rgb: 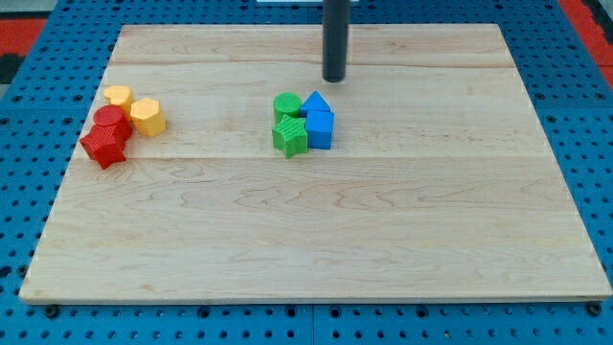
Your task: Separate the red blocks from the yellow blocks
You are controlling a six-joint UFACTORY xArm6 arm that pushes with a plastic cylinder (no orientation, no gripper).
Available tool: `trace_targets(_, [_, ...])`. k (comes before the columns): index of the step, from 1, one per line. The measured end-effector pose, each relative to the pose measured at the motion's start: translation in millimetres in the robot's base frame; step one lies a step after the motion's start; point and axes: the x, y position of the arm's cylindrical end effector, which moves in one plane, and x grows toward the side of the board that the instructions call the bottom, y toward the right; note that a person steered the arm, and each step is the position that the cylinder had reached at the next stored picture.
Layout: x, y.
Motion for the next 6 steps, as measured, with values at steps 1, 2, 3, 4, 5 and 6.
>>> trace_targets(1, [58.7,21.6])
trace_targets(2, [116.7,64.8])
trace_targets(3, [170.1,49.2])
trace_targets(4, [232.3,-36.1])
trace_targets(5, [224.6,-169.8])
trace_targets(6, [191.7,-277.9])
